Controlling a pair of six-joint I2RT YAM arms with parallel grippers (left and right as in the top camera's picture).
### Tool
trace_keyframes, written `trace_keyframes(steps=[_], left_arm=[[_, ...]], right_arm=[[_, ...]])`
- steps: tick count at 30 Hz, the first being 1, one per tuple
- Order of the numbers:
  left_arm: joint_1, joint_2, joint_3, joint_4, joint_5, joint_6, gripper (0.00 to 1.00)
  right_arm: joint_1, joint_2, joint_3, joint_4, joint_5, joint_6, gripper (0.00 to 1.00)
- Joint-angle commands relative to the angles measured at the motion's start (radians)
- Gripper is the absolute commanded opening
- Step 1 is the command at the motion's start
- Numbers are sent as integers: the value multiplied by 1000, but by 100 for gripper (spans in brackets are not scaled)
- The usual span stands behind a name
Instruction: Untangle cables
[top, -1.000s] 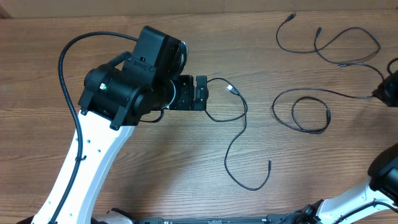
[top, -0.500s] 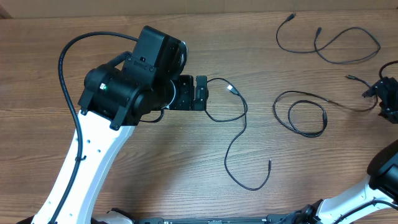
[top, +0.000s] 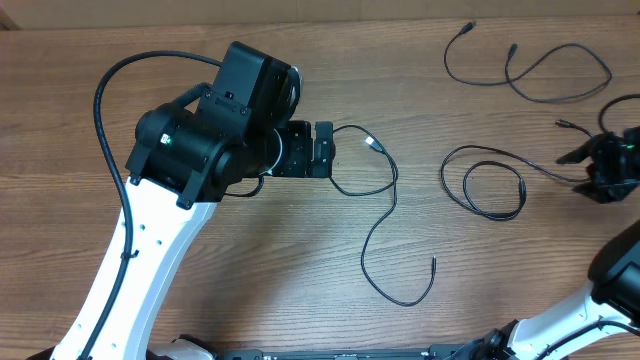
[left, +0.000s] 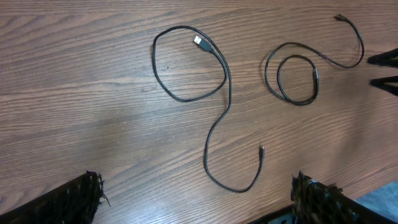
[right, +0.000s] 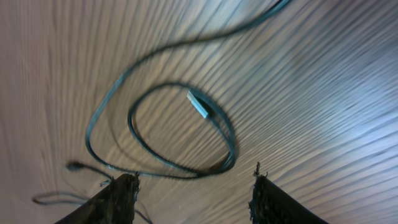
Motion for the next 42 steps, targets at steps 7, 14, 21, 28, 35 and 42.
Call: trace_keyframes(steps=[7, 14, 21, 28, 35, 42], left_arm=[[5, -17, 1, 1, -6, -14, 99], [5, -17, 1, 1, -6, -14, 100], [5, -17, 1, 1, -6, -14, 100], [5, -17, 1, 1, -6, -13, 100], [5, -17, 1, 1, -6, -14, 100], [5, -17, 1, 1, -6, -14, 99]], right_arm=[[292, 4, -129, 90, 71, -3, 65], [488, 4, -177, 152, 163, -3, 80], [603, 4, -232, 202, 298, -3, 92], [635, 4, -279, 272, 337, -4, 98], [635, 4, -373, 382, 358, -3, 90], [635, 4, -400, 457, 358, 60, 46]])
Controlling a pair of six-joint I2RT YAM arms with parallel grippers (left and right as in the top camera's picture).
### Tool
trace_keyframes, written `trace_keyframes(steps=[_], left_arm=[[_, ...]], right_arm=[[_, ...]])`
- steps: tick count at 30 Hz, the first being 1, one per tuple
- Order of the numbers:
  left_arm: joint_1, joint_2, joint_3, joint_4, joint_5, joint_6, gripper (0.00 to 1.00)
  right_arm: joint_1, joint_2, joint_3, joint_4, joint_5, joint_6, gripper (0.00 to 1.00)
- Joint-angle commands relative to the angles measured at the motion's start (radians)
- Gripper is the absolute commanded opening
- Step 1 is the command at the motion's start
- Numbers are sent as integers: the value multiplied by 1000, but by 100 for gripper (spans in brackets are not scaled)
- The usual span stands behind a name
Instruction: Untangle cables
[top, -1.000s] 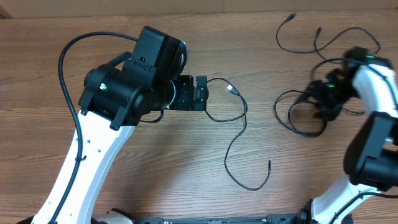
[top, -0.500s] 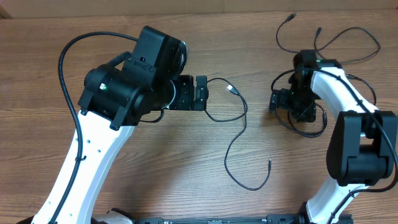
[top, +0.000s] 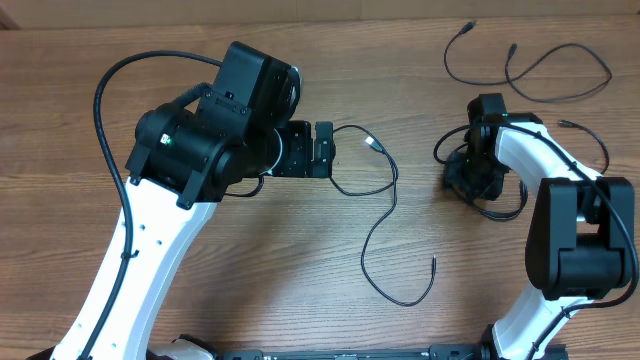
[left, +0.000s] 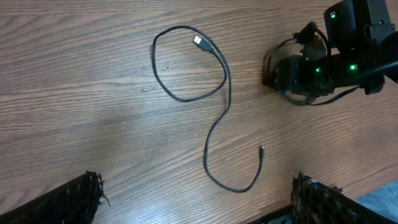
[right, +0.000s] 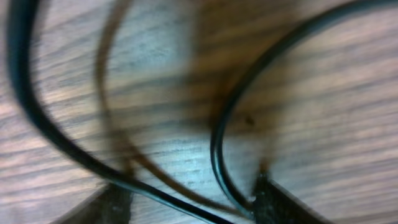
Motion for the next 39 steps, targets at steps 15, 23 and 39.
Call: trace_keyframes(steps=[15, 23, 39], left_arm=[[5, -17, 1, 1, -6, -14, 100], [5, -17, 1, 1, -6, -14, 100], [5, -17, 1, 1, -6, -14, 99]], right_arm=[[0, 3, 22, 304, -4, 140, 15], [-60, 3, 116, 354, -6, 166, 4], [-104, 3, 308, 383, -50, 170, 5]])
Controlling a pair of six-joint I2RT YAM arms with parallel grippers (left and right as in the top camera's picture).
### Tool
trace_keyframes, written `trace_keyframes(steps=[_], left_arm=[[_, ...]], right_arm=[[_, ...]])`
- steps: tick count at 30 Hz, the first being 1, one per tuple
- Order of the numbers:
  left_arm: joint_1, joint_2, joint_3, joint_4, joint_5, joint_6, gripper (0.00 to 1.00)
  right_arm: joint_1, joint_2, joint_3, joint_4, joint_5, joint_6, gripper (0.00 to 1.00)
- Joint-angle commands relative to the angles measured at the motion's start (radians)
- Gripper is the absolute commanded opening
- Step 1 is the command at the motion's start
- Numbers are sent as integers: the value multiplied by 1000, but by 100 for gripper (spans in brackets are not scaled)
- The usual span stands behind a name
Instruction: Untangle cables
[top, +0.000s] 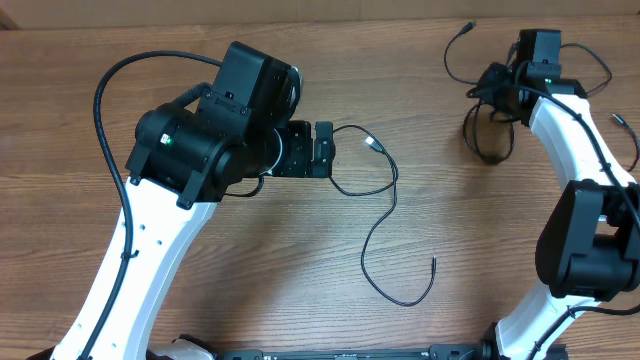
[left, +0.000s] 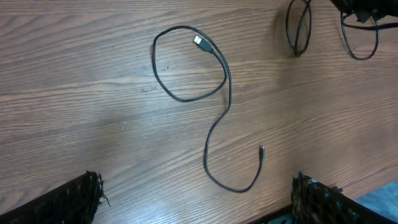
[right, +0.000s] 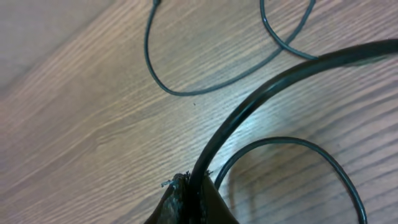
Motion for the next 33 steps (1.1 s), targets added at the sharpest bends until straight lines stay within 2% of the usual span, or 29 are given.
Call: trace_keyframes(steps=[1, 4, 6, 9, 11, 14, 24, 29, 30, 33], left_arm=[[5, -17, 1, 1, -6, -14, 100], [5, -17, 1, 1, -6, -13, 100], [5, -17, 1, 1, -6, -13, 100], [5, -17, 1, 1, -6, -14, 100], [5, -17, 1, 1, -6, -14, 100], [5, -17, 1, 1, -6, -14, 100], [5, -17, 1, 1, -6, -14, 100], [5, -17, 1, 1, -6, -14, 100], [5, -17, 1, 1, -6, -13, 99], [5, -17, 1, 1, -6, -14, 100]], right_arm=[[2, 3, 38, 6, -6, 9, 5], [2, 3, 39, -8, -5, 8, 9], [2, 3, 38, -27, -4, 4, 20], [2, 3, 38, -60, -5, 4, 56], [2, 3, 38, -87, -5, 4, 69], [2, 3, 38, -129, -5, 4, 74], [2, 3, 29, -299, -5, 5, 81], [2, 3, -10, -330, -6, 5, 91], [2, 3, -18, -341, -15, 6, 100], [2, 3, -18, -359, -73, 5, 100]])
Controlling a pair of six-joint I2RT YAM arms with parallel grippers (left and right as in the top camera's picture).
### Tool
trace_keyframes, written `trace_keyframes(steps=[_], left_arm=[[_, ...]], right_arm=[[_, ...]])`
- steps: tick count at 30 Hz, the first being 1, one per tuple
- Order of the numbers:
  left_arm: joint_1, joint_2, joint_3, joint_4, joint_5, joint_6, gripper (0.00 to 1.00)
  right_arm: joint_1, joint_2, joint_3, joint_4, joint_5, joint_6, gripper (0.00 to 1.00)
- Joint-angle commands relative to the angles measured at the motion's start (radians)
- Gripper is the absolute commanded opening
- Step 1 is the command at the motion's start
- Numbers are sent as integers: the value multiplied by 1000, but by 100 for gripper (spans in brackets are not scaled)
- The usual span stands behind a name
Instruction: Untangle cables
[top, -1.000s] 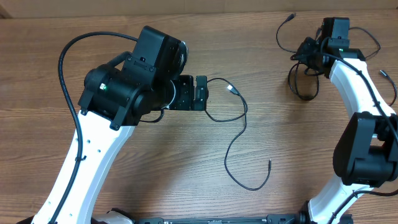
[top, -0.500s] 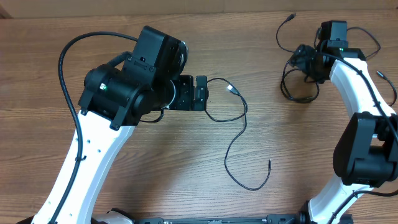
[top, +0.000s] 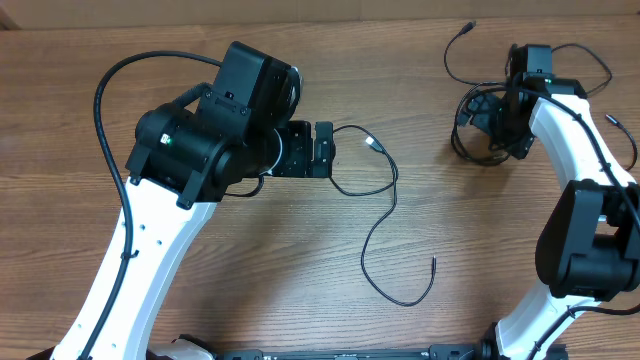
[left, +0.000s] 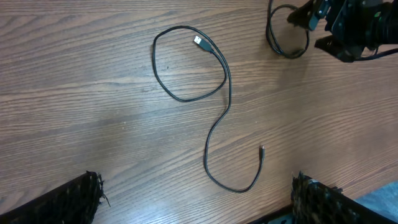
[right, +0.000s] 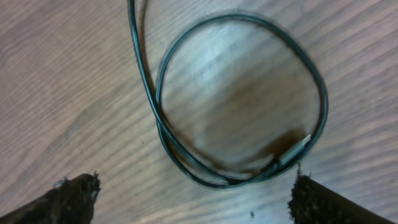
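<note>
A long black cable (top: 363, 260) lies mid-table, a loop with a USB plug and an S-shaped tail; the left wrist view shows it whole (left: 229, 93). My left gripper (top: 322, 150) hovers open beside the loop, its fingertips (left: 87, 193) wide apart. A second cable, coiled (top: 470, 158), lies at the back right. My right gripper (top: 497, 128) stands open just above it. In the right wrist view the coil (right: 323, 99) lies flat on the wood between and beyond the open fingers (right: 78, 199). It also shows in the left wrist view (left: 272, 43).
A third thin black cable (top: 447, 62) lies along the back right edge, partly hidden by the right arm. A small plug end (top: 612, 118) lies right of that arm. The left arm's bulk covers the table's left half.
My right gripper was shut on the coiled cable, which hung from it. It is now open, and the coil lies flat on the table under it. The left arm has not moved.
First my right gripper stood open at the right edge, with the coil lying mid-right. Then it was down on the coil. Then it held the coil hanging farther back. Now the coil is released, lying farther back than at first.
</note>
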Motion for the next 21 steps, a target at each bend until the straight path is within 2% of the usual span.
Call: trace_keyframes(steps=[1, 7, 13, 18, 21], left_arm=[[5, -17, 1, 1, -6, -14, 100], [5, -17, 1, 1, -6, -14, 100], [5, -17, 1, 1, -6, -14, 100], [5, -17, 1, 1, -6, -14, 99], [4, -17, 1, 1, -6, -14, 100]], right_arm=[[2, 3, -11, -10, -74, 1, 100], [2, -12, 8, -56, -229, 1, 100], [26, -110, 22, -125, -327, -1, 100], [88, -137, 21, -169, -473, -72, 100], [146, -136, 14, -166, -468, -83, 100]])
